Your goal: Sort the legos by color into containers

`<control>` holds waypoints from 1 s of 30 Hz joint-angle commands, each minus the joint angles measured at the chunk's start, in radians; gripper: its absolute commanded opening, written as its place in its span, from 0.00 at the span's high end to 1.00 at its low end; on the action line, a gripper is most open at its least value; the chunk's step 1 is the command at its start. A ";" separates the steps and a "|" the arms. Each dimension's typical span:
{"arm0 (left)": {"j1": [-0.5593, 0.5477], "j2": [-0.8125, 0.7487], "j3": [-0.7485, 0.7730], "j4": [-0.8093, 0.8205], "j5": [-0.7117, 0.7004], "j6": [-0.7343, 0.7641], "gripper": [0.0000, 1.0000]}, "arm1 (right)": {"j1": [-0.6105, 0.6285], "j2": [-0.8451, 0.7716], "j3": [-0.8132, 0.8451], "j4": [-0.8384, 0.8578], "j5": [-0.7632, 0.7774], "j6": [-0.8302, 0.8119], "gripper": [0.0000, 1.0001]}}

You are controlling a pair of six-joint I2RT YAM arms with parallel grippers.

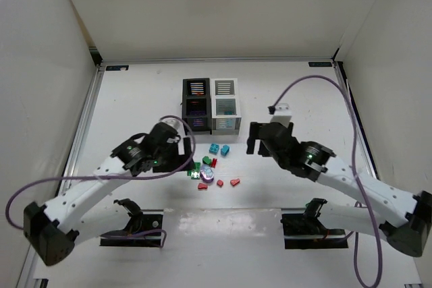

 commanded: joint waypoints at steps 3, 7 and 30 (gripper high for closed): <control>-0.182 0.183 0.096 0.069 -0.111 -0.097 0.00 | 0.023 -0.145 -0.015 -0.235 0.164 0.224 0.10; -0.253 0.318 0.145 0.078 -0.178 -0.169 0.00 | 0.040 -0.169 -0.007 -0.327 0.203 0.281 0.10; -0.335 0.693 0.325 -0.043 -0.249 -0.466 0.16 | -0.066 -0.376 -0.117 -0.376 0.135 0.258 0.10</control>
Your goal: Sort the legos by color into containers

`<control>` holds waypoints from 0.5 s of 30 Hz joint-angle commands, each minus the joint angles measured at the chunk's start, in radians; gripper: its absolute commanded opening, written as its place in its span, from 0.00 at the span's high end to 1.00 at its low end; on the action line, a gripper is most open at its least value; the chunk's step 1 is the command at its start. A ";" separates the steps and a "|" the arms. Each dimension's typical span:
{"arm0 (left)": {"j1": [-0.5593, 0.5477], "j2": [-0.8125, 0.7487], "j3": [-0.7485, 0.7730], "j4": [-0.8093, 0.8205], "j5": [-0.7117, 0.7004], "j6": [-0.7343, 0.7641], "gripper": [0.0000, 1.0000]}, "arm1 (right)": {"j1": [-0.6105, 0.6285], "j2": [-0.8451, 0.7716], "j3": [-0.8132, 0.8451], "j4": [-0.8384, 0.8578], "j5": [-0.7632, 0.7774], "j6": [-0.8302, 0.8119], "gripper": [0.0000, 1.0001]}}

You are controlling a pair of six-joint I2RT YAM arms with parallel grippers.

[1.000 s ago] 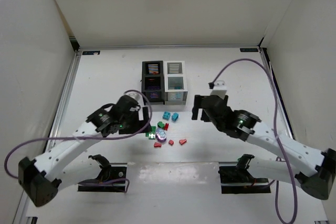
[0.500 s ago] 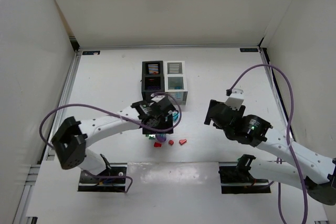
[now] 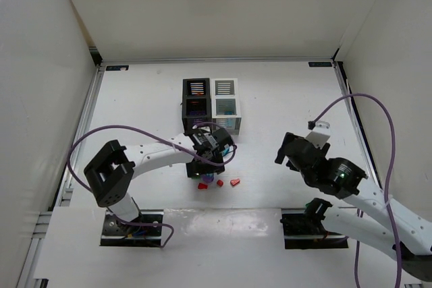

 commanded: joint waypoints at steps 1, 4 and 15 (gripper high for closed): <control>-0.006 0.013 0.040 -0.011 -0.033 -0.035 0.17 | -0.049 -0.048 -0.017 0.027 -0.033 -0.032 0.10; -0.010 0.038 0.046 -0.008 -0.033 -0.057 0.18 | -0.077 -0.083 -0.033 0.037 -0.062 -0.044 0.10; -0.007 0.082 0.066 -0.016 -0.067 -0.077 0.23 | -0.097 -0.099 -0.039 0.037 -0.086 -0.067 0.10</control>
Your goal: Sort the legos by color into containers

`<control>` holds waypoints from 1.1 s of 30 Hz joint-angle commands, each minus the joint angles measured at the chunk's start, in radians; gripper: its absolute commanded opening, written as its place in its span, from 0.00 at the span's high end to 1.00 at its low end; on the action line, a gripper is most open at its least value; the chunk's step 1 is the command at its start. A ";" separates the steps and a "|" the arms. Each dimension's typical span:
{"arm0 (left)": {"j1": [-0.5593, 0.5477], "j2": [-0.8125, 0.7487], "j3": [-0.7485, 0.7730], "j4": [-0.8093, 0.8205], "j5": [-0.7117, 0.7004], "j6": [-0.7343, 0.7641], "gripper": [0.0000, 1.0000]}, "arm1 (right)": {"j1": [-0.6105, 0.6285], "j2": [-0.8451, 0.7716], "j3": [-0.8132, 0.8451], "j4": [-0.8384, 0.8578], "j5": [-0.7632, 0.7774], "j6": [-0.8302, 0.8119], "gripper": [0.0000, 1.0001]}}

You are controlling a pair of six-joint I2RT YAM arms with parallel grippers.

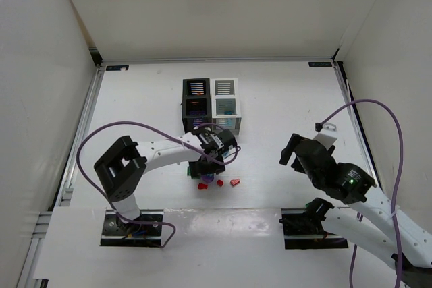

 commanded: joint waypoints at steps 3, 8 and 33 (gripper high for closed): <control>-0.007 0.031 0.052 -0.009 -0.036 -0.012 0.26 | 0.005 -0.001 -0.002 0.015 0.001 -0.008 0.10; -0.006 0.050 0.061 -0.004 -0.029 -0.012 0.35 | 0.016 -0.013 0.001 -0.013 0.018 0.013 0.10; 0.052 -0.220 0.302 -0.147 -0.313 0.240 0.52 | 0.034 -0.028 0.006 0.013 0.041 0.002 0.10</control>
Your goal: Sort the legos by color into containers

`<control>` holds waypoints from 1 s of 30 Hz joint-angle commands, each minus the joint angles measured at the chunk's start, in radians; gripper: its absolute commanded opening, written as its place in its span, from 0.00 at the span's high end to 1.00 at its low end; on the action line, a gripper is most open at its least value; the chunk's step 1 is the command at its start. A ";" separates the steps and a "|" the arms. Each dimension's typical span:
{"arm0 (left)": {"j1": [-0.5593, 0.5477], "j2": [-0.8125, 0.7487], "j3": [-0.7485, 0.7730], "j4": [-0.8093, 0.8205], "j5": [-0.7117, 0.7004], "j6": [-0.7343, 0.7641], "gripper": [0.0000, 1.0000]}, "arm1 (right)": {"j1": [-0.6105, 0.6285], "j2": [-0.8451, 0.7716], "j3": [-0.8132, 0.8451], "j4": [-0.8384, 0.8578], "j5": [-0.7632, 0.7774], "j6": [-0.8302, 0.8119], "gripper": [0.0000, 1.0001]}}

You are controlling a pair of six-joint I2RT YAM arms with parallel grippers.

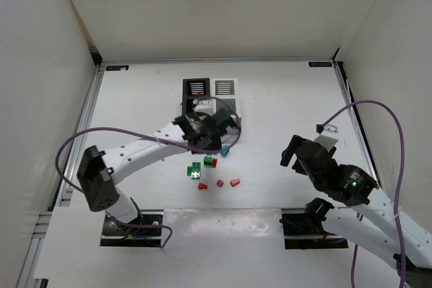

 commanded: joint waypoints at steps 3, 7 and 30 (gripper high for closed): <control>0.169 -0.134 0.110 0.060 -0.112 0.213 0.52 | -0.001 0.007 0.003 0.057 0.020 -0.024 0.10; 0.298 -0.102 0.165 0.157 -0.035 0.308 0.52 | -0.016 0.032 0.015 0.079 0.015 -0.044 0.10; 0.428 0.137 0.310 0.181 0.068 0.425 0.32 | -0.263 0.090 0.004 0.195 -0.181 -0.185 0.10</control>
